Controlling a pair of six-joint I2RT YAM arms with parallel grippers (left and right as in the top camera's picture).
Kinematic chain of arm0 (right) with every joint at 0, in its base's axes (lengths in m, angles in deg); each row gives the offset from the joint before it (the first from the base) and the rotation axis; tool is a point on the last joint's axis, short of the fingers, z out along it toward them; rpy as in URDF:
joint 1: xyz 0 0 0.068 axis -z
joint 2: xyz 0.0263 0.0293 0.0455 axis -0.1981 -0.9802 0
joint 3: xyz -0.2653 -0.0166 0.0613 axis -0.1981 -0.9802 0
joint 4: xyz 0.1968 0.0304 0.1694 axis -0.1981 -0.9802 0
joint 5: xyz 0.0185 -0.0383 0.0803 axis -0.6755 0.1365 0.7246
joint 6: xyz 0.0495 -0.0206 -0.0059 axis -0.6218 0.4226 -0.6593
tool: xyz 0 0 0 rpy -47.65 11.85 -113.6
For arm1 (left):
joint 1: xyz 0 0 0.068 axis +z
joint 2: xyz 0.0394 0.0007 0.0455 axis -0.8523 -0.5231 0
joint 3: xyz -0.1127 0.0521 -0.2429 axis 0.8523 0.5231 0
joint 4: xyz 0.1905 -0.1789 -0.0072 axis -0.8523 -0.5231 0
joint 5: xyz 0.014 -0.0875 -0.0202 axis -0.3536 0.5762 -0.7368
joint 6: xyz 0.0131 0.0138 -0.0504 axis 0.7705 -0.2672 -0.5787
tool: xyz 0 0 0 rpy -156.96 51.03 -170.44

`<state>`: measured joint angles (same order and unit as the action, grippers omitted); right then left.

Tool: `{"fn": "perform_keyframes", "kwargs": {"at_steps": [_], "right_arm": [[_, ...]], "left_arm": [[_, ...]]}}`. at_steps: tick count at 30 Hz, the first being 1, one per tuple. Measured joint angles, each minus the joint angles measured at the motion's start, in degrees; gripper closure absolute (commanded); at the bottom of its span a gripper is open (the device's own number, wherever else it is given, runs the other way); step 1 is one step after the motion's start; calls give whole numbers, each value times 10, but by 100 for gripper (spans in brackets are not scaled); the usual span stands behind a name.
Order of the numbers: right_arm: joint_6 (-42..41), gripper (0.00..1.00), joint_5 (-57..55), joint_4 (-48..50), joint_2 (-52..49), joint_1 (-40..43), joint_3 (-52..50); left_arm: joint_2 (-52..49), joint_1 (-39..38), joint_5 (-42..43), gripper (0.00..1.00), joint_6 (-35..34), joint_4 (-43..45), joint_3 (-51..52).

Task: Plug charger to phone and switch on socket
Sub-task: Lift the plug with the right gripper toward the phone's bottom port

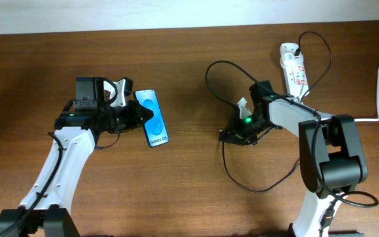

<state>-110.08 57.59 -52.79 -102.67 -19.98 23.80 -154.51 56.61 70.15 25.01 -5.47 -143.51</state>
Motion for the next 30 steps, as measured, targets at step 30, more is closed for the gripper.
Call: {"fn": "perform_keyframes", "kwargs": {"at_steps": [30], "right_arm": [[310,96,245,-314,370,-5,9]], "left_arm": [[-1,-2,271,100,-284,421,5]]}}
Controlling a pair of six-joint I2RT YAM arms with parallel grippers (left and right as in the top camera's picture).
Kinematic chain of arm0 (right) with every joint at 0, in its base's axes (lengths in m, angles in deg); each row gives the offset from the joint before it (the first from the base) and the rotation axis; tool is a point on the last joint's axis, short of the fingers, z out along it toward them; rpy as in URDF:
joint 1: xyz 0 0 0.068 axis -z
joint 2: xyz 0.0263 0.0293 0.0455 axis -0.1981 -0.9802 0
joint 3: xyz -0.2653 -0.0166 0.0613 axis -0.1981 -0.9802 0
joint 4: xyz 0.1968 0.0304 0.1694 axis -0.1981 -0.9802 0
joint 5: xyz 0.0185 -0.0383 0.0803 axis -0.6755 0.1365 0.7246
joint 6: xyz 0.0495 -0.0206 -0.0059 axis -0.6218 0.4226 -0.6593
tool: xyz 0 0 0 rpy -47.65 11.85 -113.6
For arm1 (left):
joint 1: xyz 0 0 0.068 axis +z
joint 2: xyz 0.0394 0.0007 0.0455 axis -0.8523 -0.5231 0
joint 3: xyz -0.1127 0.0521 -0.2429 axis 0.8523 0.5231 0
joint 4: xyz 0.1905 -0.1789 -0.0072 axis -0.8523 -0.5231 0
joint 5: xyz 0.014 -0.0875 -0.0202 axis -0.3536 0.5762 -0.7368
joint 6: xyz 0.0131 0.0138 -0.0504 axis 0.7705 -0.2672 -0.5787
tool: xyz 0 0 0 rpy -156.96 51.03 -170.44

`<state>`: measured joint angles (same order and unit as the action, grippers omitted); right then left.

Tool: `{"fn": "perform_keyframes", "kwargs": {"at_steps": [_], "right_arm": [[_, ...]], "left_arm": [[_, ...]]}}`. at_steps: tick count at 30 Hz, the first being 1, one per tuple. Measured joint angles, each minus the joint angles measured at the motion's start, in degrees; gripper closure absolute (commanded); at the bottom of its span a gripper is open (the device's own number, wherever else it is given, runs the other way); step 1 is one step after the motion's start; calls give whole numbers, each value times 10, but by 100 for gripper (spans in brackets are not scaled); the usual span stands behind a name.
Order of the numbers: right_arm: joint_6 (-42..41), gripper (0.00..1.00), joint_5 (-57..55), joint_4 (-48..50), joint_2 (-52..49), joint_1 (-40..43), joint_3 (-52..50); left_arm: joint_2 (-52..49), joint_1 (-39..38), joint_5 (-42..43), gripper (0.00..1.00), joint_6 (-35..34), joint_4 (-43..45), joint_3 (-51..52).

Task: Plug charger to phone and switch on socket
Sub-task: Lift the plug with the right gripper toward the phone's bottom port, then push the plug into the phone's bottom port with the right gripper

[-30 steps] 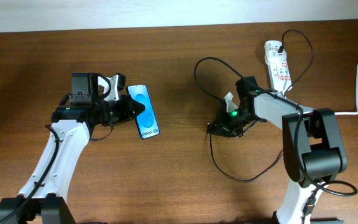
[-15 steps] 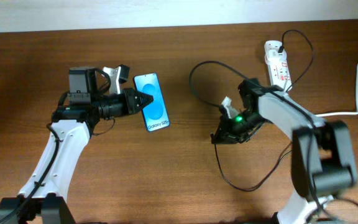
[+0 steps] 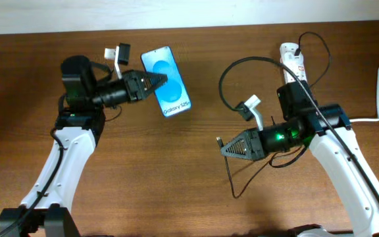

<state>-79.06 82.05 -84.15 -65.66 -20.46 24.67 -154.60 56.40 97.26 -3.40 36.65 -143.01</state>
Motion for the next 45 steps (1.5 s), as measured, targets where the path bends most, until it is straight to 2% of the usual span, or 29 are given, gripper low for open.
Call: {"fn": "perform_keyframes", "kwargs": {"at_steps": [1,4,9,12,15,18,24,32,45], "right_arm": [[2,95,9,3,0,0,0],[4,95,34,12,0,0,0],[3,95,51,72,0,0,0],[3,96,48,78,0,0,0],[-7,95,45,106,0,0,0],[-63,96,44,177,0,0,0],[-106,96,43,192,0,0,0],[-119,96,42,236,-14,-60,0],[-121,96,42,247,-15,-63,0]], "left_arm": [[0,-8,0,100,-52,57,0],[0,-35,-14,100,-115,116,1],[0,-85,-45,100,-181,117,1],[0,-89,-51,100,-204,117,1],[0,-89,-52,100,-210,117,1],[0,-89,-52,100,-210,117,1],[0,-89,-51,100,-210,117,1],[0,-89,-51,100,-210,117,1],[0,-89,-51,100,-209,117,1]]}}
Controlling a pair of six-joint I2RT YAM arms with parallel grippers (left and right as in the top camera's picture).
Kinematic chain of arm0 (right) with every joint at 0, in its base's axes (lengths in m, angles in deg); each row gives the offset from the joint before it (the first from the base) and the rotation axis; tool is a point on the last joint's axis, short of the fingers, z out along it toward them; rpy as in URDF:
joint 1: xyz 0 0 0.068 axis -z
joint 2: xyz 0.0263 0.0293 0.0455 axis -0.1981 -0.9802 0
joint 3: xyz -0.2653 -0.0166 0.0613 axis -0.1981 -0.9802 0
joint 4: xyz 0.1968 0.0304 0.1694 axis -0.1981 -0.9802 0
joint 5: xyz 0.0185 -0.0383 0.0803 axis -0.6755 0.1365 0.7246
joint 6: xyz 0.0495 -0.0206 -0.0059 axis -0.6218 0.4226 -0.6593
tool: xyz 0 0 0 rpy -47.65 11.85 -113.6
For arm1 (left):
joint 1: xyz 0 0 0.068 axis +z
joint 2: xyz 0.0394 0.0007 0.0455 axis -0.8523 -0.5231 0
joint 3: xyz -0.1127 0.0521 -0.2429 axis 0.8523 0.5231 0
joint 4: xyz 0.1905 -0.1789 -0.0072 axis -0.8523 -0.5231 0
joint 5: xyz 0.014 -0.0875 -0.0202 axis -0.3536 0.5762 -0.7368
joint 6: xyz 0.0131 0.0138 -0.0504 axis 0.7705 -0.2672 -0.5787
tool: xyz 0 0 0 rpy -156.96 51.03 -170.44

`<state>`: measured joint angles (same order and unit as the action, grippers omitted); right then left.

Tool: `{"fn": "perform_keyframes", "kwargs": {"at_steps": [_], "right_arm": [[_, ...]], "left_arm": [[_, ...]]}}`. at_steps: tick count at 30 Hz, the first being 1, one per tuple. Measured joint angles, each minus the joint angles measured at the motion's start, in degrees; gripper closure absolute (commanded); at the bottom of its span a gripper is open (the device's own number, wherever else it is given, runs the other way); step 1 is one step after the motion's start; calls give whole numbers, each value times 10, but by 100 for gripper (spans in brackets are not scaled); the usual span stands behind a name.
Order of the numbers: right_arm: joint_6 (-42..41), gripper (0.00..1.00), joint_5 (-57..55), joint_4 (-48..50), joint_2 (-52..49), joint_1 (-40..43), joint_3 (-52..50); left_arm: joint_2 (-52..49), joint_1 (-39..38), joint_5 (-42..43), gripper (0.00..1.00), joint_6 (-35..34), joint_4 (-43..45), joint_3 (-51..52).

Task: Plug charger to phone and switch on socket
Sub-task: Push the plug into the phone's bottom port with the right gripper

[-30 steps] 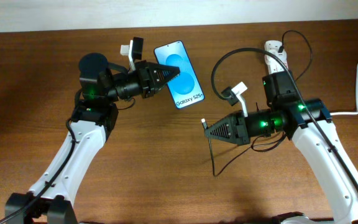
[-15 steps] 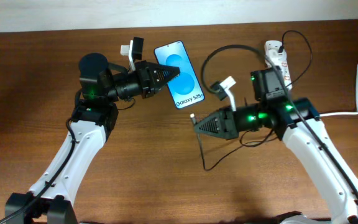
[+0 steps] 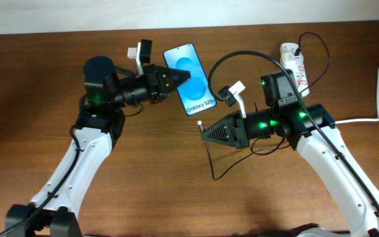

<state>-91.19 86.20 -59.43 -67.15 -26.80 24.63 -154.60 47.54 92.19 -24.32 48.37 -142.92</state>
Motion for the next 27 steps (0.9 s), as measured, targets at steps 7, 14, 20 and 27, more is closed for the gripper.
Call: {"fn": "perform_keyframes", "kwargs": {"at_steps": [7,14,20,27], "right_arm": [[-20,96,0,5,0,38,0],[-25,96,0,14,0,38,0],[-25,96,0,24,0,38,0],[-26,96,0,29,0,19,0]], "left_arm": [[0,0,1,100,2,-11,0],[0,0,9,100,2,-12,0],[0,0,11,100,2,-12,0],[0,0,11,100,2,-12,0]]}}
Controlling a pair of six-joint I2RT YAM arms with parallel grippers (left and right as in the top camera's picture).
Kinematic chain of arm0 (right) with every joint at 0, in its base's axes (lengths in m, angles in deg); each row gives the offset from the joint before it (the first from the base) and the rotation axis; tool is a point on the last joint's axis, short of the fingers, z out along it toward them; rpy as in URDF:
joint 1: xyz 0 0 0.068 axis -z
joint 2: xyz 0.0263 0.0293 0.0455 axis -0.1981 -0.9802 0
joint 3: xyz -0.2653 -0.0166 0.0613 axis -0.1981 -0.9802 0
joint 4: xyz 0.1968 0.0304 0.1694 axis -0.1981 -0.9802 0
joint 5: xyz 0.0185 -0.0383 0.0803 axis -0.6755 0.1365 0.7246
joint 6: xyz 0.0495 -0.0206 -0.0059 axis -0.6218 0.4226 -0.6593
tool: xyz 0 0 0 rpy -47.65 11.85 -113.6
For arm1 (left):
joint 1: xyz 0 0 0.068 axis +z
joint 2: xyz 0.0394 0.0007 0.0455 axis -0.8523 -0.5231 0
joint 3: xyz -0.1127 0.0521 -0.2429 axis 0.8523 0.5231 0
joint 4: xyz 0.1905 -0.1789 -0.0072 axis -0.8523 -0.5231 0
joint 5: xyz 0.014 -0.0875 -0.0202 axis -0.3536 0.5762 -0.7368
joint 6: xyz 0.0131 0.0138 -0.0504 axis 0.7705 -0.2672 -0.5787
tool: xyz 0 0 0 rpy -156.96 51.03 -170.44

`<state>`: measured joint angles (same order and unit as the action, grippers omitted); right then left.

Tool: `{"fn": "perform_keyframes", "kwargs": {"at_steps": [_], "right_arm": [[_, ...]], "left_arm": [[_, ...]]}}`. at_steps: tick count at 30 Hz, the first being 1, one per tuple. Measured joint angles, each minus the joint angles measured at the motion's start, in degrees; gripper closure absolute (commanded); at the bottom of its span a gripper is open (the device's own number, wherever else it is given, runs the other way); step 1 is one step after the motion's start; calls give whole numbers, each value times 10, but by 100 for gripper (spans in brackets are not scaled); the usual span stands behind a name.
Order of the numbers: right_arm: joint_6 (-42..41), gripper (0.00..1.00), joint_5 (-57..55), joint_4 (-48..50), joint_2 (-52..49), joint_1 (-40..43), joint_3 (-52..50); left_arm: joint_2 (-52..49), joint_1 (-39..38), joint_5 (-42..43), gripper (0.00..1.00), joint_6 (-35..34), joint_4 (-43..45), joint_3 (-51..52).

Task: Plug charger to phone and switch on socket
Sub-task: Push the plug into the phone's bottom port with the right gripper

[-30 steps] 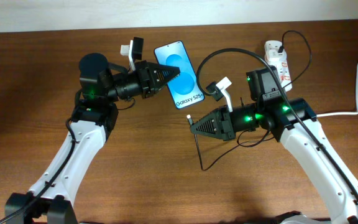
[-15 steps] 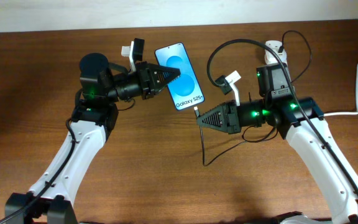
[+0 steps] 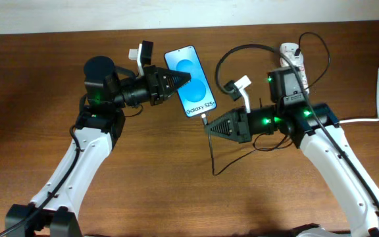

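The phone (image 3: 191, 81), its lit blue screen reading Galaxy S25+, is held above the table with my left gripper (image 3: 178, 80) shut on its left edge. My right gripper (image 3: 208, 127) is shut on the black charger plug (image 3: 204, 120), whose tip is right at the phone's bottom edge; whether it is seated cannot be told. The black cable (image 3: 213, 155) hangs from the plug and loops back to the white socket strip (image 3: 293, 60) at the table's back right.
A white cable runs off the right edge behind the socket strip. The brown wooden table (image 3: 176, 191) stretches under both arms, with a white wall strip along the far edge.
My right gripper has moved up and slightly right with the plug, closing the gap to the phone's bottom edge. The left gripper holds the phone almost where it was.
First my left gripper was at the phone lying on the table's left while my right was low on the cable near the socket strip. Then both held their items raised and apart. They came together at the middle, and now the plug tip meets the phone's bottom.
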<state>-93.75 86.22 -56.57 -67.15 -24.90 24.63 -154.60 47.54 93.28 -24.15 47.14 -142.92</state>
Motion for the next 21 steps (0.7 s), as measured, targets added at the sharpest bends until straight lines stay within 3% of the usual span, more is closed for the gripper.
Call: {"fn": "perform_keyframes", "kwargs": {"at_steps": [21], "right_arm": [[-1,96,-24,12,0,-8,0]], "left_arm": [[0,0,0,100,0,0,0]]}}
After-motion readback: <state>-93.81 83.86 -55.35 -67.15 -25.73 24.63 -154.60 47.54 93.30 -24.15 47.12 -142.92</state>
